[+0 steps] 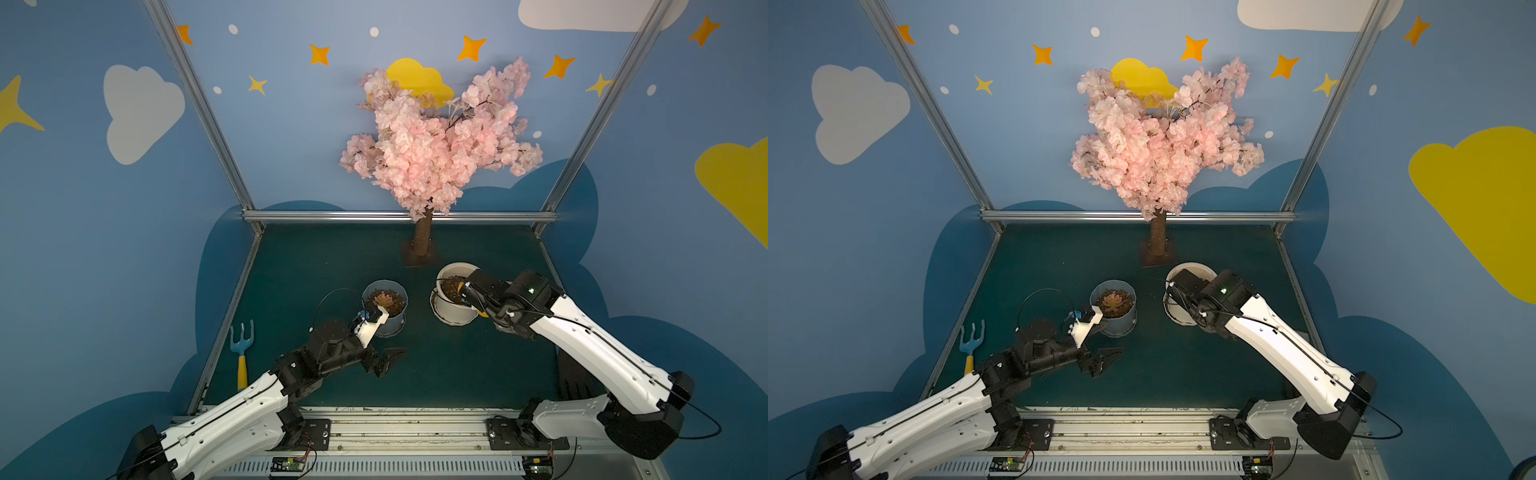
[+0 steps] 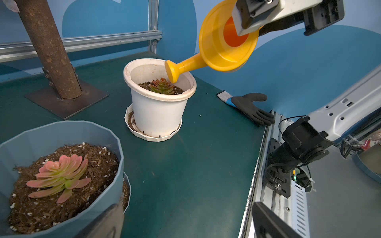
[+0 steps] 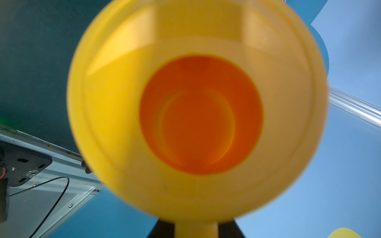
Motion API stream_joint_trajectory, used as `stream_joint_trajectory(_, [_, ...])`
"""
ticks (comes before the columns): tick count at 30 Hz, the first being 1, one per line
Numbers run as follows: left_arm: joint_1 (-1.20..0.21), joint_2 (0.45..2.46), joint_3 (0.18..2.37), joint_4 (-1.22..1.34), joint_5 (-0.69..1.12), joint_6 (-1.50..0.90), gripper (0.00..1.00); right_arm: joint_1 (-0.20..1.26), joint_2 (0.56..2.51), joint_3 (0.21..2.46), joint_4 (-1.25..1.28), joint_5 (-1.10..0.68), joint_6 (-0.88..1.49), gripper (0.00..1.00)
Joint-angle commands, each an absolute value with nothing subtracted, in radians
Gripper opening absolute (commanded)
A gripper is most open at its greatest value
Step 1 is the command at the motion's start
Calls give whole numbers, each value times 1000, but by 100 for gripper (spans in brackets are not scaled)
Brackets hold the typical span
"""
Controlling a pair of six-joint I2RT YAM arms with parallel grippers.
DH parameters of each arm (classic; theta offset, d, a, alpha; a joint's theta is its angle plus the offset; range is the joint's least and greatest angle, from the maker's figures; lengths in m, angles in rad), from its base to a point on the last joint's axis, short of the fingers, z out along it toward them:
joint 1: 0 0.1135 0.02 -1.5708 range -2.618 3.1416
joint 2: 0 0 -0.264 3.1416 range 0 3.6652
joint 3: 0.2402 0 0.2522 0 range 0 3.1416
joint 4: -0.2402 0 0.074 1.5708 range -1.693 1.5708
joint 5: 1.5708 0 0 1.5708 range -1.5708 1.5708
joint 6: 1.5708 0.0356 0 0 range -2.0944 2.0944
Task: Water the succulent around the soil edge
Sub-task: Water the soil of the potted plant with water.
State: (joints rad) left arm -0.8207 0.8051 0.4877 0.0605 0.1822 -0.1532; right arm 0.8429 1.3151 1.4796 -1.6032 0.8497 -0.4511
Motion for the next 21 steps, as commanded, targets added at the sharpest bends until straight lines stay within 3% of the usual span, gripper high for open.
stream_joint_trajectory(1, [-821, 795, 479, 78, 175, -148, 100, 828, 1294, 1467, -1726, 872, -433, 0])
stream_joint_trajectory(21, [-821, 793, 479, 74, 172, -145, 100, 769, 1278, 1443, -1749, 885, -438, 0])
